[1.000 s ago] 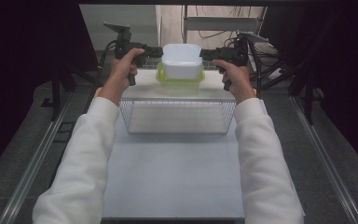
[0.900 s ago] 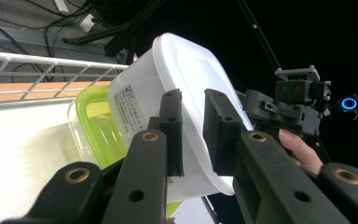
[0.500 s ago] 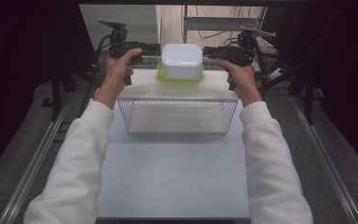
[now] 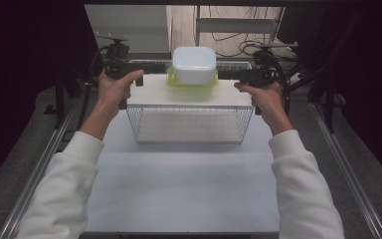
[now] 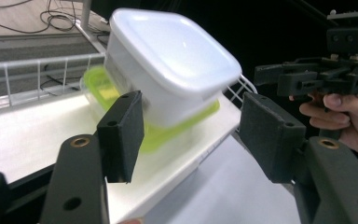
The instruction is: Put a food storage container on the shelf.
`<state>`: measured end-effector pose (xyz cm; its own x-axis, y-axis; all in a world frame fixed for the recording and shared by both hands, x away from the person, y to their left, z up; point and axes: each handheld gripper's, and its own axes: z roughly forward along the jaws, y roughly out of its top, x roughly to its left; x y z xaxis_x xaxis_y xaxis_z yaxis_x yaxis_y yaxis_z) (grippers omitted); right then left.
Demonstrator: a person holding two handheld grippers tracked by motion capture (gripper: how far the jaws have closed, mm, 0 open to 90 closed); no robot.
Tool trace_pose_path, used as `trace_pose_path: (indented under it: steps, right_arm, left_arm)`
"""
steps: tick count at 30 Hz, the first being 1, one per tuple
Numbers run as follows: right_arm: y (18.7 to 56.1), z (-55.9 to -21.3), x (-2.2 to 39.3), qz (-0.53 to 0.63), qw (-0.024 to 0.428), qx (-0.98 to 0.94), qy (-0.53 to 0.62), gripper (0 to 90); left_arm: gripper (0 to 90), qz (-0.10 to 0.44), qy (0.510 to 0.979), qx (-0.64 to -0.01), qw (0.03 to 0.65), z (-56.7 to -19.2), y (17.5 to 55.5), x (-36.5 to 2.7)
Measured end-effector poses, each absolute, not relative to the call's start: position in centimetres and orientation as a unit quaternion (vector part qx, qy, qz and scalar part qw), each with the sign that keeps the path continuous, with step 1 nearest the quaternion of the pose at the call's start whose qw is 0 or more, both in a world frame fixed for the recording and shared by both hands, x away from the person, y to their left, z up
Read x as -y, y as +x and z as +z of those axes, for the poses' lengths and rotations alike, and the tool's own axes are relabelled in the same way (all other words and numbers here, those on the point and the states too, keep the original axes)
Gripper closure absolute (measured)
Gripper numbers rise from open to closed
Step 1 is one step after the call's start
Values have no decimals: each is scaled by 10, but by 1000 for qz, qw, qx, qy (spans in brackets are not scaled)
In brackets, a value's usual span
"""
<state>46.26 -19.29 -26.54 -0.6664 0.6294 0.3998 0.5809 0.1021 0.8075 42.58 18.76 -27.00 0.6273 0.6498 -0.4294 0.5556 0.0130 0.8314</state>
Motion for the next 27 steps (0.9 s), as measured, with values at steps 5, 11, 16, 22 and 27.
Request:
trace_pose_path:
  steps: [5,11,16,22,27]
  right_arm:
    - [448,-275,198,517,33,-757,398,413]
    - [424,-289,206,507,54,-770,382,402]
    - [397,-315,218,498,54,-782,370,388]
    - [364,-349,234,482,55,-795,364,374]
    - [338,-380,249,467,51,-803,368,366]
  left_arm:
    - [373,43,710,-427,558,-284,404,-195]
    - [354,38,718,-424,551,-306,374,-202]
    - [350,47,736,-415,532,-331,343,-202]
    - [351,49,746,-418,516,-373,313,-206]
    - [354,58,754,-417,503,-403,293,-207]
